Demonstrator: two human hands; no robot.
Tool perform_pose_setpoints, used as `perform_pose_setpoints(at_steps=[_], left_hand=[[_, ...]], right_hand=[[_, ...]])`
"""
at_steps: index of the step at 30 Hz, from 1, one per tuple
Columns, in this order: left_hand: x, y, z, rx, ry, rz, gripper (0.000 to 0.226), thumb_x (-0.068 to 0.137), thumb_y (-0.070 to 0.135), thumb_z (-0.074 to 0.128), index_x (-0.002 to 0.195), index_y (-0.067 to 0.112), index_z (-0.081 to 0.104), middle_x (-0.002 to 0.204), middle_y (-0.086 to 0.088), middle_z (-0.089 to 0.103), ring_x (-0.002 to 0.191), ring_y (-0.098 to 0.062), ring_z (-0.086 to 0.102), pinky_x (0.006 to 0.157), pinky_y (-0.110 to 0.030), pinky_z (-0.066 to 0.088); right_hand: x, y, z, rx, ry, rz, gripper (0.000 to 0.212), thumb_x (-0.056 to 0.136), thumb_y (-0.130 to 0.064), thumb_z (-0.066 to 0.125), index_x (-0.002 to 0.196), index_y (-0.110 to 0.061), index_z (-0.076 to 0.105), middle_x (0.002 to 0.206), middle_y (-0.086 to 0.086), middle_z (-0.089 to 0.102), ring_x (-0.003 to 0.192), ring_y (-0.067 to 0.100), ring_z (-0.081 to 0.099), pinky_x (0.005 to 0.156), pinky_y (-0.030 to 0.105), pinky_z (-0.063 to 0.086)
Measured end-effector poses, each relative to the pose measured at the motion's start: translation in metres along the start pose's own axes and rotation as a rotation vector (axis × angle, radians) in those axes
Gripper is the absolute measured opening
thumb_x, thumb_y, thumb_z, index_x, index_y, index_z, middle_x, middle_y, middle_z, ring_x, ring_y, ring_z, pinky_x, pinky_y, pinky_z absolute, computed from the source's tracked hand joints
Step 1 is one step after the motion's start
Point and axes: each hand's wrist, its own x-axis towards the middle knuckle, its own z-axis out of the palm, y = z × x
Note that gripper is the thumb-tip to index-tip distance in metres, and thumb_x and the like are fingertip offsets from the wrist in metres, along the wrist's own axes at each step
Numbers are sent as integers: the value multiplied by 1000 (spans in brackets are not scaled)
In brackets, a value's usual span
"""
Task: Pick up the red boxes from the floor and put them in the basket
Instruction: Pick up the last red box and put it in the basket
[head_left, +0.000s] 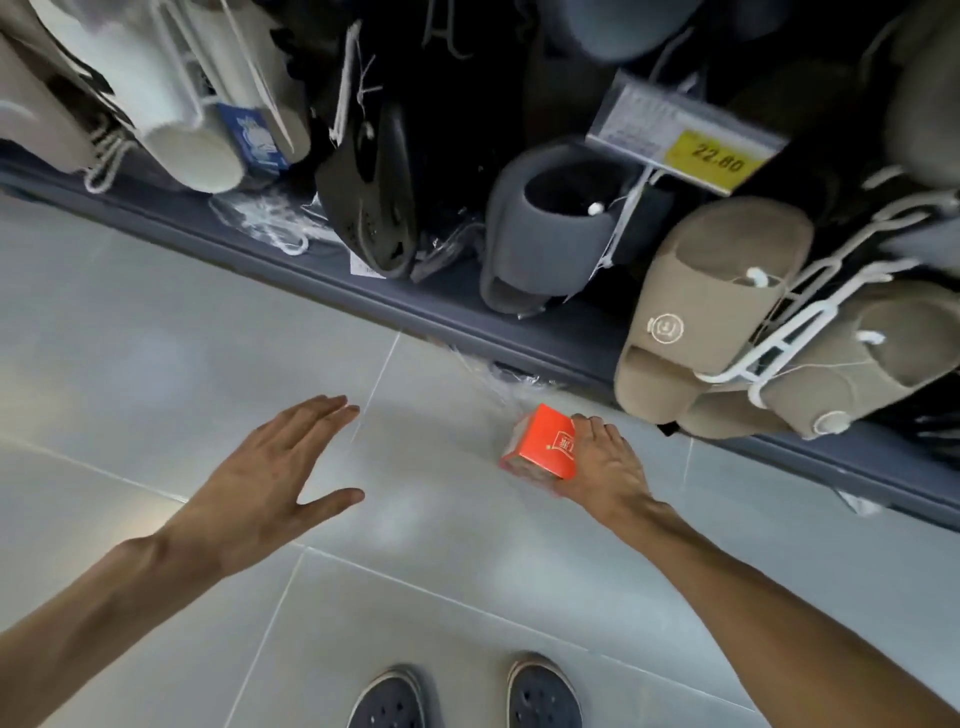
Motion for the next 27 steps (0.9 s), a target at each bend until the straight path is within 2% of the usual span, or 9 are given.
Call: perform_pose_setpoints(at_steps=[2,5,7,8,14,19,22,24,27], left_hand=[[-3,23,-29,8,-15,36,83,86,78,36,154,32,21,159,10,26,146,-9,19,116,-31,24],[-9,66,-87,29,-40,112,84,87,78,34,155,33,17,160,12,22,147,-6,14,118,-29,18],[-13,96,-131,40,-34,168,82,88,77,37,155,34,16,160,13,21,147,-4,12,117,-26,15],[-15,113,-154,39,-31,190,82,89,77,38,155,34,16,160,13,20,147,-3,11,117,-26,14],[-30,225,-281,71,-26,350,84,87,79,35,155,36,9,159,17,14,147,-5,11,118,-25,8],[-44,340,-376,130,-23,585,83,89,74,44,155,32,17,159,15,18,147,-8,15,118,-30,15],[-52,421,-422,196,-52,741,83,87,71,51,153,27,28,158,9,27,146,-11,22,117,-27,16],[-54,481,-451,210,-54,847,83,86,73,49,152,26,31,157,7,29,145,-11,24,117,-22,11],[-55,573,-485,176,-47,996,83,88,76,42,155,33,18,160,13,17,147,-6,12,117,-20,4]], right_hand=[[-35,-2,-41,38,-33,10,105,56,-73,74,135,-16,37,125,4,52,112,23,50,100,35,40],[-96,-9,-116,100,-62,20,124,42,-101,42,134,-19,37,124,0,51,112,21,49,99,35,41],[-136,-15,-167,132,-56,35,137,31,-108,21,136,-20,35,125,-2,49,114,19,48,100,34,40],[-158,-16,-193,148,-52,48,140,29,-108,20,137,-21,34,126,-3,48,115,19,46,100,33,39],[-282,-3,-338,195,-28,111,112,51,-76,69,141,-22,31,130,-6,49,118,15,46,100,29,38],[-402,20,-467,267,93,157,100,57,-69,73,139,-28,34,129,-6,49,122,17,47,101,34,38],[-481,42,-535,270,187,218,104,57,-70,71,143,-25,32,135,-3,47,127,19,42,105,33,34],[-533,62,-573,277,267,281,102,52,-70,71,138,-31,35,129,-6,51,119,16,48,99,32,40],[-608,93,-623,265,376,371,86,48,-67,74,122,-36,42,111,-11,55,102,14,56,85,34,49]])
